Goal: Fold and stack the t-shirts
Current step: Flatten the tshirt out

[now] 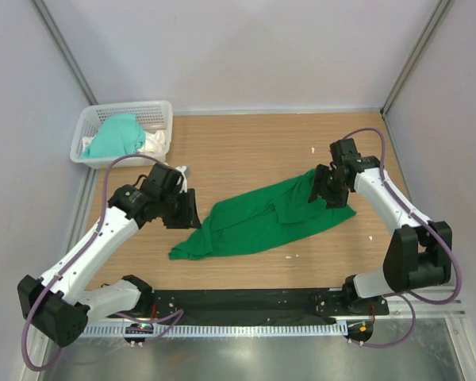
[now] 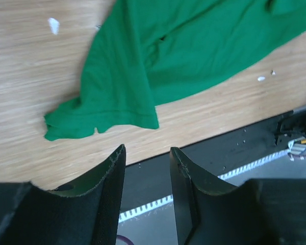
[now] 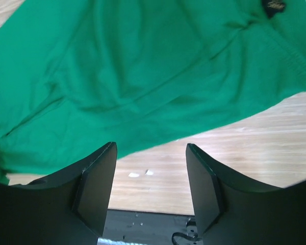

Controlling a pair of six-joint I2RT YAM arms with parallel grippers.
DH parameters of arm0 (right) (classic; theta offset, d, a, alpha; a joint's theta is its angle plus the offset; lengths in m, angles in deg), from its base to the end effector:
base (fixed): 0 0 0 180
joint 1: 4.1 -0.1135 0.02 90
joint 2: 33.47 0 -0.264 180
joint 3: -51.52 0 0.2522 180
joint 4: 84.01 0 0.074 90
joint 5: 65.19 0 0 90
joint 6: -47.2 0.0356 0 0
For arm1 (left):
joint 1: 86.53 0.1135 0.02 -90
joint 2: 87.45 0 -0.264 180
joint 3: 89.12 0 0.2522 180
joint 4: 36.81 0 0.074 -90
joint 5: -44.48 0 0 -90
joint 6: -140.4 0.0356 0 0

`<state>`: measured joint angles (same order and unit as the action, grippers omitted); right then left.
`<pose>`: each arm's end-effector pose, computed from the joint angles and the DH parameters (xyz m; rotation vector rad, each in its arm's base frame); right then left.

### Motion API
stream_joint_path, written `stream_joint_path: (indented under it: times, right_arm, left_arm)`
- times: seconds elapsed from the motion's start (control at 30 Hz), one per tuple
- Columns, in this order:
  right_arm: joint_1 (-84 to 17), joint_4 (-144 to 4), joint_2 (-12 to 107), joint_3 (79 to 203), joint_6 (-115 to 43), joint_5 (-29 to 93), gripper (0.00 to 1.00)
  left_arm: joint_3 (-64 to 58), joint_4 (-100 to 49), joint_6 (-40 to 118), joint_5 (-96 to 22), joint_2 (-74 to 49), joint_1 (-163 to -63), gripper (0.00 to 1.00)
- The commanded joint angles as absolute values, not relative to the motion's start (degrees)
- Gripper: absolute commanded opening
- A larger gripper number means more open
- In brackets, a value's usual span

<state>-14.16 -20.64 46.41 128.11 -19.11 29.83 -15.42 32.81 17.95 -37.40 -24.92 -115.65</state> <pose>0.2641 0.0500 0.2584 0.3031 2.7468 0.2816 0.1747 -0.1031 0.3035 -0.0242 2.6865 -0.5522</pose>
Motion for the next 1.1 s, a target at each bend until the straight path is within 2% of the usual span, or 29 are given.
stream_joint_path:
  times: [0.0, 0.27, 0.63, 0.9, 1.0, 1.03, 1.07]
  right_arm:
    - [-11.39, -26.82, 49.92, 127.86, -20.12, 29.91, 0.63]
    - [-9.64, -30.96, 57.05, 126.20, -20.47, 28.51, 0.57]
    - [-9.02, -34.74, 61.88, 125.14, -20.74, 27.80, 0.59]
    - [-8.84, -35.35, 64.61, 126.45, -20.30, 27.89, 0.55]
    - [-8.93, -35.79, 65.32, 126.80, -20.21, 28.41, 0.47]
    - [-8.93, -36.05, 65.06, 126.89, -20.03, 28.50, 0.38]
    - [-8.93, -36.14, 64.71, 127.24, -20.03, 28.59, 0.23]
  left_arm:
    - [-14.72, 27.49, 15.60, -32.95, -24.43, -118.77, 0.41]
    - [-15.77, 27.93, 14.28, -32.08, -21.88, -122.82, 0.36]
    - [-14.81, 28.63, 14.89, -31.37, -21.18, -123.09, 0.36]
    - [-14.45, 29.77, 15.60, -31.64, -21.26, -123.09, 0.37]
    - [-14.37, 29.68, 15.68, -31.37, -21.00, -123.09, 0.37]
    - [-14.19, 29.68, 15.77, -31.29, -20.91, -123.09, 0.37]
    - [-14.10, 29.86, 15.95, -31.37, -20.83, -123.09, 0.37]
